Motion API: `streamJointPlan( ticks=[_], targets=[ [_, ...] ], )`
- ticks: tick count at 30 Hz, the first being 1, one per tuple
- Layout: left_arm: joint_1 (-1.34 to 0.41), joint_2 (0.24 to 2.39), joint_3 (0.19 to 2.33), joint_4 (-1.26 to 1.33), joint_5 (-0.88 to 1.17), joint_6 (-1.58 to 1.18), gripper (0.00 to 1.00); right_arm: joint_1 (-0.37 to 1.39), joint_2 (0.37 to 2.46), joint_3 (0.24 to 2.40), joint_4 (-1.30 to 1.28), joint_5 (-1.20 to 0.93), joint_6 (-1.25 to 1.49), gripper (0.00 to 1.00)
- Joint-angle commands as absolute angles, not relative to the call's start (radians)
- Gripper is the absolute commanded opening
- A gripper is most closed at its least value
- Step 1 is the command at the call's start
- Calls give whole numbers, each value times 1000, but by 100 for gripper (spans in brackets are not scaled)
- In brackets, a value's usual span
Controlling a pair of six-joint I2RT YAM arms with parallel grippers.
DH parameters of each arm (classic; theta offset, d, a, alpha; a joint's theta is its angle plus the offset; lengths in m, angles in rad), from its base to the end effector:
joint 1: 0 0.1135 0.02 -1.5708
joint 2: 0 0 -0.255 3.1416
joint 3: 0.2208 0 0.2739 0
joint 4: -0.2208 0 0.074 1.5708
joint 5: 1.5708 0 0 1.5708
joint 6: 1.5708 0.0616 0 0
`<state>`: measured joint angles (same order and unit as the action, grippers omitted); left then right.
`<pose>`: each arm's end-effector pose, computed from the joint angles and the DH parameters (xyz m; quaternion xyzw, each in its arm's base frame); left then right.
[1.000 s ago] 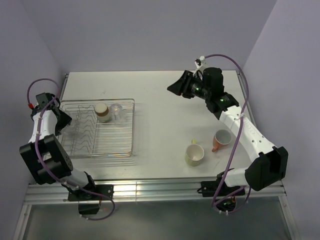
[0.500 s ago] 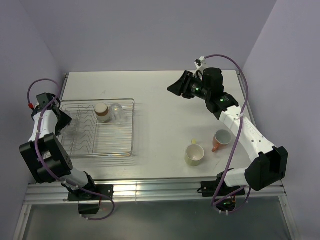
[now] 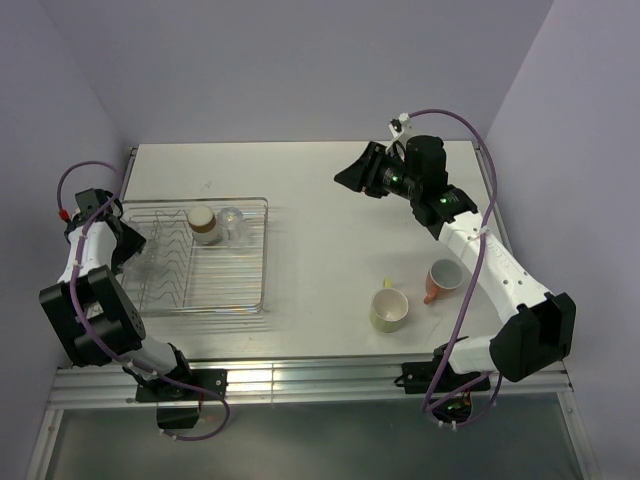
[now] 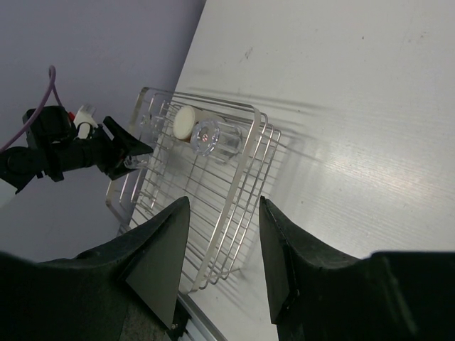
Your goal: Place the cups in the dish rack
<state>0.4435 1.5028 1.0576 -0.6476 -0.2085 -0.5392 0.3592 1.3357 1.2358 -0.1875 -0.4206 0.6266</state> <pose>0.2939 0.1537 0.1877 -0.4776 0.8404 0.0897 0.2400 0.3257 0.1492 0.3576 -0.0194 0.7931 0.4243 0.4366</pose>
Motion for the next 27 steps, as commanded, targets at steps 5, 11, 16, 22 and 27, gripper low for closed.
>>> streamJointPlan(
  ticks=[5,11,16,22,27],
  targets=[
    [449,1483,1055,-624,-241,-545,74,348,1304,1233,-147,-436,614,51],
    [448,1456,1072,-637,-221,-546,77,348,1302,1233,-147,-439,615,51],
    [446,1431,1089,-644,-193,-548,76,348,1302,1232,-146,-442,617,51],
    [430,1388,1117,-667,-189,-546,76,348,1302,1230,-143,-442,615,51],
    [408,1307,1129,-684,-225,-549,77,350,1312,1232,-143,-434,612,51]
  ],
)
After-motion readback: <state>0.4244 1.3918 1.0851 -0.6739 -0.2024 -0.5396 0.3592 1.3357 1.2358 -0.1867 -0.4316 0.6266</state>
